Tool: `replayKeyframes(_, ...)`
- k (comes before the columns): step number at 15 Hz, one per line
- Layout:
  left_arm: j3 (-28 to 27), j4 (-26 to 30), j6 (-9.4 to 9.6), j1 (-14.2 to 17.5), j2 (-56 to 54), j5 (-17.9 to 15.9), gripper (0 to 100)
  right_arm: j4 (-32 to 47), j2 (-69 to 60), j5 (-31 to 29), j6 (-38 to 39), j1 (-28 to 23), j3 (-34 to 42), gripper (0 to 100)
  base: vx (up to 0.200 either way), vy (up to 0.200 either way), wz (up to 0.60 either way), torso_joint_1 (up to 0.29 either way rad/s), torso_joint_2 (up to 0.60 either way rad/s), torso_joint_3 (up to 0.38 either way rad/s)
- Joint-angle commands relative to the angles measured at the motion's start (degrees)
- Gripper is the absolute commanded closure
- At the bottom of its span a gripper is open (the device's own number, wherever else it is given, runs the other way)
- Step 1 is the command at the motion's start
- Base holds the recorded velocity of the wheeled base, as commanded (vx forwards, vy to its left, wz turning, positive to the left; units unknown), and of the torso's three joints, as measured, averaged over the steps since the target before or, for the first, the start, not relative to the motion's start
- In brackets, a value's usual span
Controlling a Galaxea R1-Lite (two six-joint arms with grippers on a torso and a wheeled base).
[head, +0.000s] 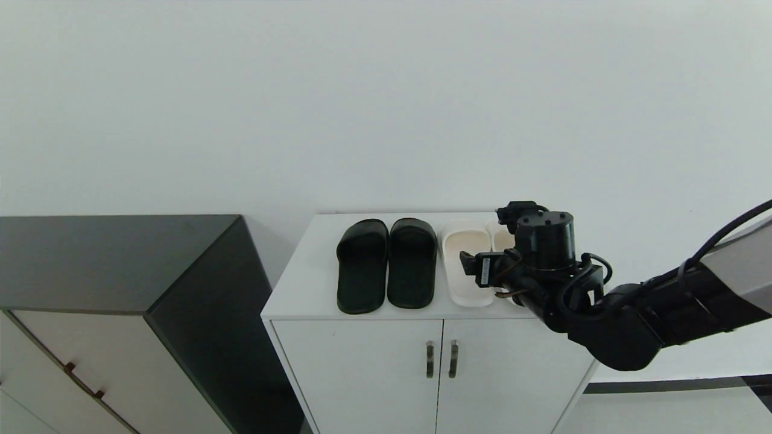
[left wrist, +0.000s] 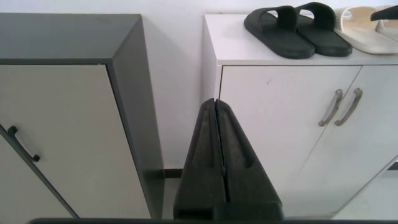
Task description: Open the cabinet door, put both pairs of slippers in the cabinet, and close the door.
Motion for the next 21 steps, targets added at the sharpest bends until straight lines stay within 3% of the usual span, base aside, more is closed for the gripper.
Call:
replayKeyframes(1, 0.0, 0.0, -0.03, -0.1, 0.0, 0.0, 100, 0.2, 5.5, -0.8, -0.8, -1.5, -6.1, 0, 0.000, 0.000, 0.00, 0.000, 0.00, 0.000)
replayKeyframes(10, 0.0, 0.0, -0.12, 0.0, 0.0, 0.0, 100, 1.8, 12.6, -1.2, -2.1, -4.6, -16.3, 0, 0.000, 0.000, 0.00, 0.000, 0.00, 0.000)
replayKeyframes(11, 0.0, 0.0, -0.03, -0.1, 0.0, 0.0, 100, 1.8, 12.6, -1.2, -2.2, -4.9, -16.3, 100, 0.000, 0.000, 0.00, 0.000, 0.00, 0.000)
replayKeyframes(15, 0.0, -0.1, -0.03, -0.1, 0.0, 0.2, 100, 1.7, 12.4, -1.2, -2.4, -5.1, -15.8, 100, 0.000, 0.000, 0.00, 0.000, 0.00, 0.000)
replayKeyframes(21, 0.0, -0.1, 0.05, 0.0, 0.0, 0.7, 100, 1.5, -0.4, -1.9, -5.5, -4.1, -5.9, 100, 0.000, 0.000, 0.00, 0.000, 0.00, 0.000)
